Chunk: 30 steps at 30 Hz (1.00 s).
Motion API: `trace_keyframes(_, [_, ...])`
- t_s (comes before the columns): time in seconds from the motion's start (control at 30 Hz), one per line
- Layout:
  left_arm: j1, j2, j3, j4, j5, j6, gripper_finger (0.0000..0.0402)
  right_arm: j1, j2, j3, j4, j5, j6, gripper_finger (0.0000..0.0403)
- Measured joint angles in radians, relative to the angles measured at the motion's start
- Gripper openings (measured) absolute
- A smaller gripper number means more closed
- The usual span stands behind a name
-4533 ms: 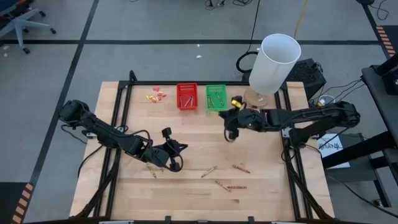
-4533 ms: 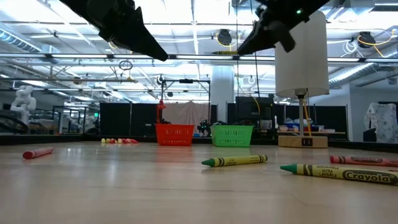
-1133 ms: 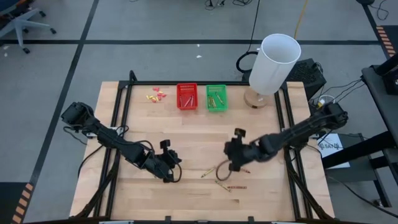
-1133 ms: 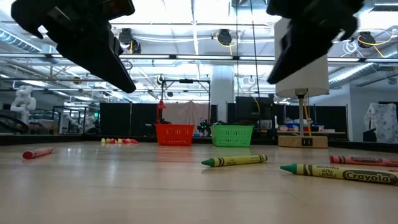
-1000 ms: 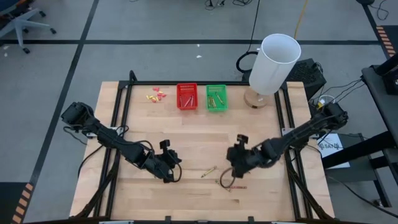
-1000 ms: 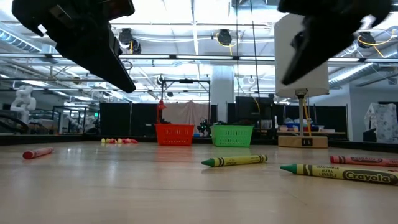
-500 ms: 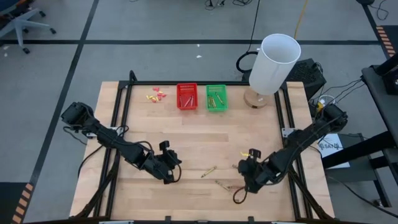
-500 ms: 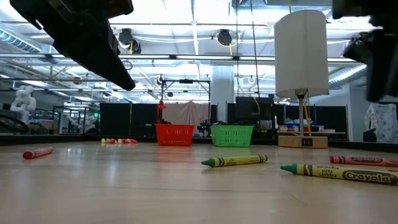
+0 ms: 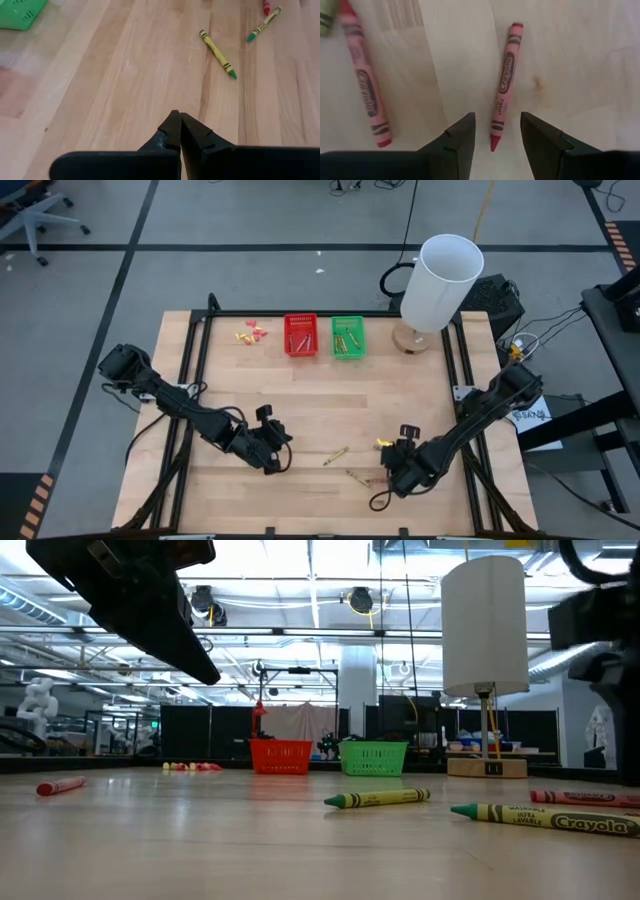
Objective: Sort crayons
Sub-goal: Put the red crayon into the red bin
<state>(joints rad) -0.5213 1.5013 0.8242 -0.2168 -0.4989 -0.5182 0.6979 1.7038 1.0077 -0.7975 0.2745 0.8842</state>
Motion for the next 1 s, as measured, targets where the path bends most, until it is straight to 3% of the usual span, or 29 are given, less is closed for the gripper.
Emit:
trace_keyframes(0.23, [0.0, 0.0, 0.0, -0.004, -0.002, 0.008, 0.0006, -0.022, 0.028, 0.0, 0.005, -0.024, 0.0, 0.0121])
trace_keyframes(0.73, [0.0, 0.0, 0.0, -0.003, -0.003, 0.01, 0.0006, -0.061, 0.05, 0.003, 0.037, -0.054, -0.066, 0.0009])
trace_keyframes(1.0, [0.0, 0.0, 0.0, -0.003, -0.011, 0.01, 0.0006, -0.061, 0.051, 0.002, 0.039, -0.044, -0.061, 0.0004])
